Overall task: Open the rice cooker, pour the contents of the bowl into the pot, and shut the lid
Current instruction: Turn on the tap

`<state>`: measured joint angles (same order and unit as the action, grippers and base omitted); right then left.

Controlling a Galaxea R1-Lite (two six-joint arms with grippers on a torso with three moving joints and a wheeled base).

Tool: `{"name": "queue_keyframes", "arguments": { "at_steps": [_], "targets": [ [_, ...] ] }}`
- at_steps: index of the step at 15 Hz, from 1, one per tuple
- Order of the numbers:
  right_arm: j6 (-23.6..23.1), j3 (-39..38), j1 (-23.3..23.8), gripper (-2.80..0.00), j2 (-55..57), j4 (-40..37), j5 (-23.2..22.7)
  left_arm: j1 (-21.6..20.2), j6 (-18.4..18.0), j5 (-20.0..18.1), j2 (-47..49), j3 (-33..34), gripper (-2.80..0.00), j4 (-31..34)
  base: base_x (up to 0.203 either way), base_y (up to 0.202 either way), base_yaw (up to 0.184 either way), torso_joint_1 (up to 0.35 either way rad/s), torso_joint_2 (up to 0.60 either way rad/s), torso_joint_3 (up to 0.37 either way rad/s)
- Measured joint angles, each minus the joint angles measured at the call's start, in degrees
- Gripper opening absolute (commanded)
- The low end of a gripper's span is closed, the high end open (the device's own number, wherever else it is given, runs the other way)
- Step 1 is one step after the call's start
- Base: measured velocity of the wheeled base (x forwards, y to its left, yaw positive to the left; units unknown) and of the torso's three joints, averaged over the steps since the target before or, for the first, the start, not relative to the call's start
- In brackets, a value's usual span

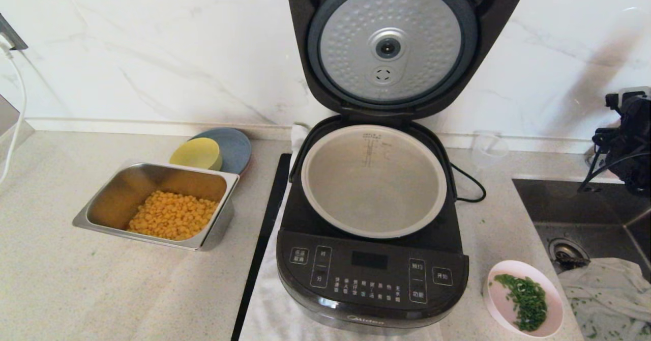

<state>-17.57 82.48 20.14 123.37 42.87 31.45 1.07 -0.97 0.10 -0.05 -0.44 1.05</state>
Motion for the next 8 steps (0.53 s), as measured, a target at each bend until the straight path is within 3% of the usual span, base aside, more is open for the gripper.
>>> {"name": "queue_keyframes", "arguments": {
  "at_steps": [8],
  "targets": [
    [1.17,0.47,0.09,-2.80,1.87,0.01,-0.09,0.00,0.03,-0.05,0.00,0.00,-2.80,0.00,0.000,0.000,0.000,0.000,0.00,0.000]
  ]
}}
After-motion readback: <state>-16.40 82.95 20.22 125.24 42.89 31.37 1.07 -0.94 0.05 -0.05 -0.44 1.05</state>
